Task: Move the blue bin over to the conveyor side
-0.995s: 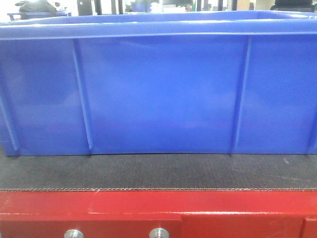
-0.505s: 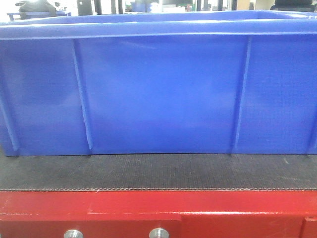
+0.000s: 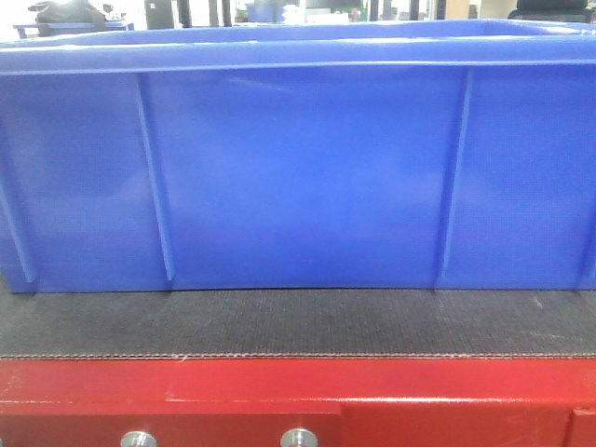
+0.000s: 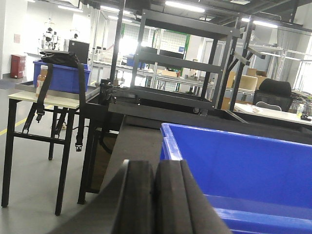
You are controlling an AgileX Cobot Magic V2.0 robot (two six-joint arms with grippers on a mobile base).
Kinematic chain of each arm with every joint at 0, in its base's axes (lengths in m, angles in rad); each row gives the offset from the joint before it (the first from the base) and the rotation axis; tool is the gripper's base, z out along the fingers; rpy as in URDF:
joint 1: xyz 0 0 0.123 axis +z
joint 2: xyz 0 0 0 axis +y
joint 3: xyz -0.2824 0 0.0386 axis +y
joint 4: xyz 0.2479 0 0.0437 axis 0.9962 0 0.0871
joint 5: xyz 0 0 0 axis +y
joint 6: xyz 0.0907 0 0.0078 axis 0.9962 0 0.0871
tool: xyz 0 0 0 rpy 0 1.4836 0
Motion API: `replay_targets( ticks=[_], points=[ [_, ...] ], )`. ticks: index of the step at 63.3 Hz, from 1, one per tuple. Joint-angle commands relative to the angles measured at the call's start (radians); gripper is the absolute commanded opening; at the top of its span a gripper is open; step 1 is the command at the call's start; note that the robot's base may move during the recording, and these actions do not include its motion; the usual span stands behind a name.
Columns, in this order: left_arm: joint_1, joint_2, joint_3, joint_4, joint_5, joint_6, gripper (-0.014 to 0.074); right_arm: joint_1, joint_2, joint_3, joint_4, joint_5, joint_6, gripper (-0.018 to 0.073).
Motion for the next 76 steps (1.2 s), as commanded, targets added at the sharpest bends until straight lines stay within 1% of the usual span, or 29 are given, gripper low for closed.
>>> replay_targets(
  ticks=[1, 11, 16, 17, 20, 23, 26, 30, 38, 43, 45, 55, 56, 76],
  points=[
    [0.002, -0.004, 0.002, 0.005, -0.015, -0.004, -0.0017, -0.002, -0.004, -0.001, 0.000, -0.017, -0.002, -0.0088],
    [0.002, -0.004, 0.002, 0.005, -0.015, -0.004, -0.0017, -0.002, -0.004, -0.001, 0.000, -0.017, -0.002, -0.0088],
    [0.002, -0.006, 0.029, -0.002, -0.017, 0.002, -0.0017, -0.002, -0.004, -0.001, 0.000, -0.017, -0.002, -0.0088],
    [0.002, -0.006, 0.037, -0.002, -0.019, 0.014, -0.0017, -0.002, -0.004, -0.001, 0.000, -0.017, -0.002, -0.0088],
    [0.000, -0.017, 0.068, -0.025, -0.037, 0.101, -0.0017, -0.002, -0.004, -0.001, 0.000, -0.017, -0.002, -0.0088],
    [-0.007, -0.032, 0.112, -0.099, -0.071, 0.198, -0.0017, -0.002, -0.004, -0.001, 0.000, -0.017, -0.002, -0.0088],
    [-0.012, -0.034, 0.153, -0.153, -0.106, 0.241, -0.0017, -0.002, -0.004, -0.001, 0.000, -0.017, -0.002, -0.0088],
    [-0.014, -0.034, 0.211, -0.148, -0.150, 0.243, -0.0017, -0.002, -0.004, -0.001, 0.000, -0.017, -0.002, -0.0088],
    [-0.007, -0.034, 0.271, -0.148, -0.150, 0.243, -0.0017, -0.002, -0.004, -0.001, 0.000, -0.017, -0.002, -0.0088],
    [-0.007, -0.034, 0.271, -0.148, -0.171, 0.243, -0.0017, -0.002, -0.004, -0.001, 0.000, -0.017, -0.002, -0.0088],
    [-0.007, -0.034, 0.271, -0.148, -0.156, 0.243, -0.0017, -0.002, -0.004, -0.001, 0.000, -0.017, -0.002, -0.0088],
    [-0.007, -0.034, 0.271, -0.148, -0.156, 0.243, -0.0017, -0.002, -0.004, -0.001, 0.000, -0.017, -0.002, -0.0088],
    [-0.007, -0.034, 0.271, -0.135, -0.150, 0.243, -0.0017, -0.002, -0.004, -0.001, 0.000, -0.017, -0.002, -0.0088],
    [-0.007, -0.034, 0.271, -0.135, -0.150, 0.243, -0.0017, -0.002, -0.004, -0.001, 0.000, -0.017, -0.002, -0.0088]
  ],
)
